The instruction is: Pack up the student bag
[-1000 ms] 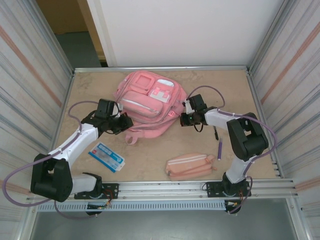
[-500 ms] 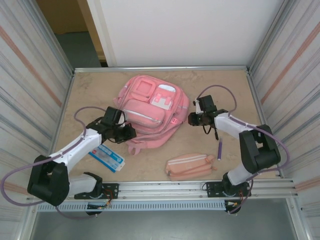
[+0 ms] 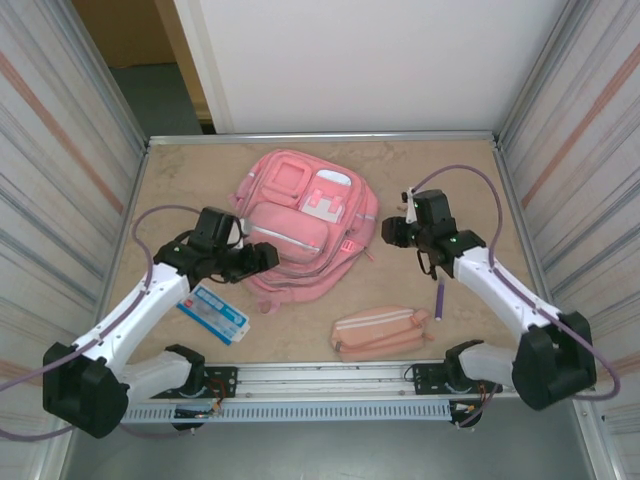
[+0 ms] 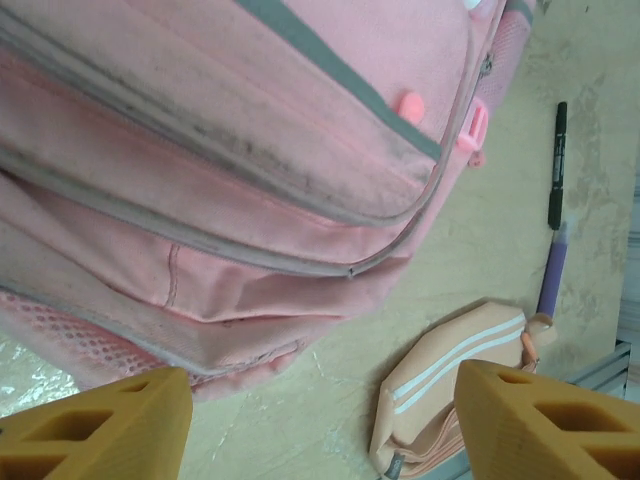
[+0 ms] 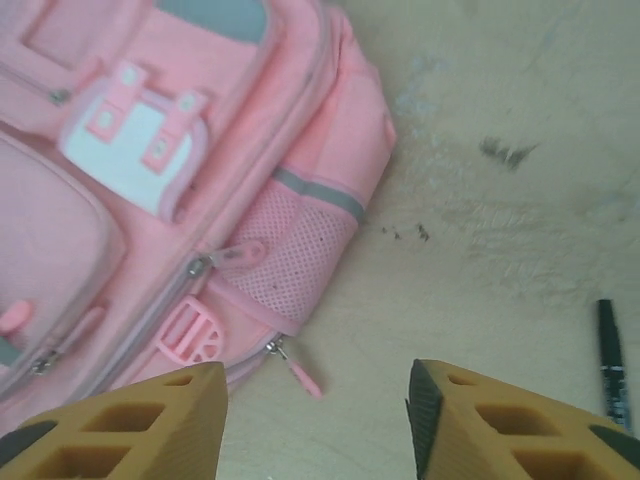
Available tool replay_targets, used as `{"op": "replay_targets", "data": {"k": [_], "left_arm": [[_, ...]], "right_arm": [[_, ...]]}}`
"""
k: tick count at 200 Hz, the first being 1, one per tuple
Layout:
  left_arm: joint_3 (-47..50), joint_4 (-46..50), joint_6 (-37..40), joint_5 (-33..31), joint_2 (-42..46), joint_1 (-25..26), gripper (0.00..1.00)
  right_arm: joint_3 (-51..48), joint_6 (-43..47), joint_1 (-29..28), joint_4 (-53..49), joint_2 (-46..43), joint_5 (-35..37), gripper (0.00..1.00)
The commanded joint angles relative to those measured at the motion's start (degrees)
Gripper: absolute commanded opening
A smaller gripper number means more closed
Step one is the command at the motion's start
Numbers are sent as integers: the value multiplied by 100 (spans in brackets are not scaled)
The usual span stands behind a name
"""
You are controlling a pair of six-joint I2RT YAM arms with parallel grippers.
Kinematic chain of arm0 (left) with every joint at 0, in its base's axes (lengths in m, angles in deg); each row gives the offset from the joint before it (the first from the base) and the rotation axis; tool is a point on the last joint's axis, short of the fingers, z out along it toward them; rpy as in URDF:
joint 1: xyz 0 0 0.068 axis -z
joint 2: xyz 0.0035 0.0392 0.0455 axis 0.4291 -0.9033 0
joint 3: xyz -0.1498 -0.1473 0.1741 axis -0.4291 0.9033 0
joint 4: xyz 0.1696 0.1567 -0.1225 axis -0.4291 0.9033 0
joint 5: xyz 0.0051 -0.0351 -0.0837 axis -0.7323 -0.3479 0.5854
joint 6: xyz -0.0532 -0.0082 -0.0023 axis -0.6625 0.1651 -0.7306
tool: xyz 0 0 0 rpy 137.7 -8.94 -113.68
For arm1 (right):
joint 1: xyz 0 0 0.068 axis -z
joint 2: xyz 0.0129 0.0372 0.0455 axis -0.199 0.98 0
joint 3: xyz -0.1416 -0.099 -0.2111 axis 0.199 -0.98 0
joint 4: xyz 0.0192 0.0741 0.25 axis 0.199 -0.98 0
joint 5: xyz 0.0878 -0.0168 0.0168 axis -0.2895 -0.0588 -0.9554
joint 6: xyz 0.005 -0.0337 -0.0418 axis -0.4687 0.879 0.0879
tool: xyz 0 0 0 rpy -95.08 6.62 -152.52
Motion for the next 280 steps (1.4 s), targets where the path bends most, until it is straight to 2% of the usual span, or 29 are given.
{"op": "replay_targets", "data": {"k": [1,4,7,9,31,50,74,95,116,145,156,166,174,183,202,208,224,258,280], "left_arm": [[-275,271,-290,-249,-367,23,70],[-301,263,-317,-283,-414,23,70],[-325,251,-347,-330,-463,23,70],[-331,237,-361,-366,-485,23,70],[-364,-8,-572,-751,-788,23,68],[-498,-220,-674,-820,-1091,23,67],[-559,-718,-719,-1047,-1449,20,67],[-686,-885,-801,-1288,-1881,-39,66],[-752,-1056,-678,-1491,-2152,-54,60],[-796,-1016,-667,-1884,-2230,-12,57],[-893,-981,-560,-2158,-2213,28,54],[-999,-951,-452,-2532,-2210,64,46],[-1065,-961,-413,-2678,-2210,60,34],[-1154,-968,-395,-2628,-2221,5,20],[-1292,-971,-307,-2330,-2170,-78,0],[-1301,-966,-283,-2309,-2115,-81,0],[-1308,-896,-268,-2197,-1935,-122,0],[-1361,-795,-295,-1422,-1615,-309,0],[-1405,-768,-487,-875,-1540,-470,0]], "right_arm": [[-56,-20,-66,-307,-582,337,69],[-57,-16,-70,-315,-649,325,78],[-69,-8,-65,-310,-701,314,97],[-73,-7,-63,-306,-732,300,100],[59,-189,-55,-421,-914,2,99],[99,-633,14,-259,-964,-647,99],[-21,-552,89,-113,-1000,-1429,99],[-33,-549,104,-192,-738,-1701,99],[260,-97,75,-532,-171,-2256,99],[509,608,-284,-504,656,-1528,99],[589,954,-352,-382,998,-1502,98],[788,1184,-370,-387,1411,-1472,98],[1025,1341,-366,-492,1752,-1426,97],[1322,1556,-371,-722,2145,-1375,97],[2000,2194,-378,-1210,2944,-1517,96],[2186,2518,-358,-1346,3180,-1775,90],[2686,3202,-294,-1848,3748,-2402,90],[3724,4125,-265,-2841,4719,-2413,89],[4218,4397,-218,-3205,5204,-2608,87]]}}
